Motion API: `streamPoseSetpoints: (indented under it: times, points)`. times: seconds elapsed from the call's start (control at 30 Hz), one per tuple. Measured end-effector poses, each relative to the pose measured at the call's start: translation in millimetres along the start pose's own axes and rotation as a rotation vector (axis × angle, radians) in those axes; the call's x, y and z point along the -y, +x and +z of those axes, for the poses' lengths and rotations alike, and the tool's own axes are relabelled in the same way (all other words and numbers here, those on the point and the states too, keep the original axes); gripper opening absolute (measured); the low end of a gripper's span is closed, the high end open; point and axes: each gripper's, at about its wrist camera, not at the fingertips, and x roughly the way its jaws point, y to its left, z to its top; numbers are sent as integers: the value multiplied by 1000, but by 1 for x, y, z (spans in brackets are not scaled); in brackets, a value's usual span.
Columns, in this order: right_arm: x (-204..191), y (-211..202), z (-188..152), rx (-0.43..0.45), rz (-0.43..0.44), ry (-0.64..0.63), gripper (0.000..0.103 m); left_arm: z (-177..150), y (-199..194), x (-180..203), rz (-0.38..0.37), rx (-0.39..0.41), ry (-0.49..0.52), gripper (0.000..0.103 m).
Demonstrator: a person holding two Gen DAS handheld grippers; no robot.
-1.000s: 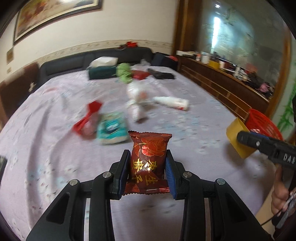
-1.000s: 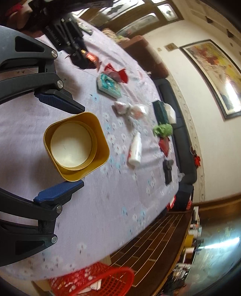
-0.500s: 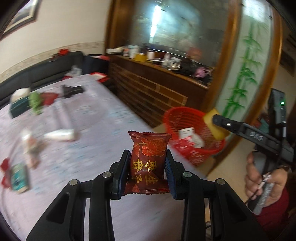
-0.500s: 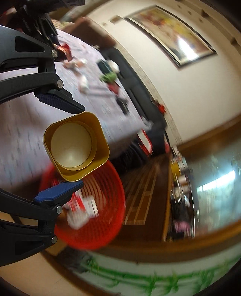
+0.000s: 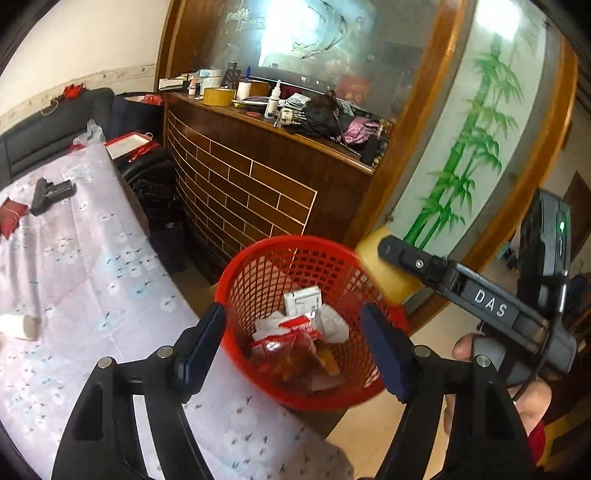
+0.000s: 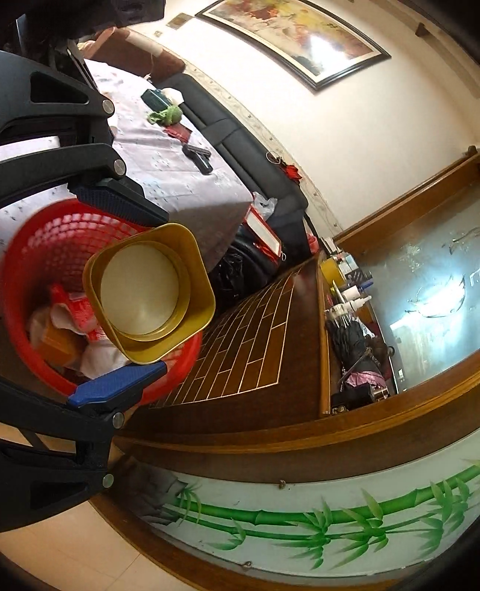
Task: Collect trash
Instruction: 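Carry lid and candy packet over red basket and open both grippers, then grasp red wrapper with left gripper while right gripper grasps plastic bag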
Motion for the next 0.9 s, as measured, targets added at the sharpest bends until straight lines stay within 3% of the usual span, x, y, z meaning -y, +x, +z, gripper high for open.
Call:
streamPoseSetpoints:
  times: [0.1,0.33,0.67,0.9]
  points:
    - [5,2,2,3,-26,11,80,-5,-9,-8,-22,-10,-13,74]
    - [-11,-16,-18,8,47,-31,80,-43,-60,-42,56,19,-8,76]
    - [-114,8,-80,-132,168,-226,80,-109,-132,-136,216,14,-165,76]
    - [-193,30,-127,-233,258,-361,80,-141,-206,-217,408,78,-287,76]
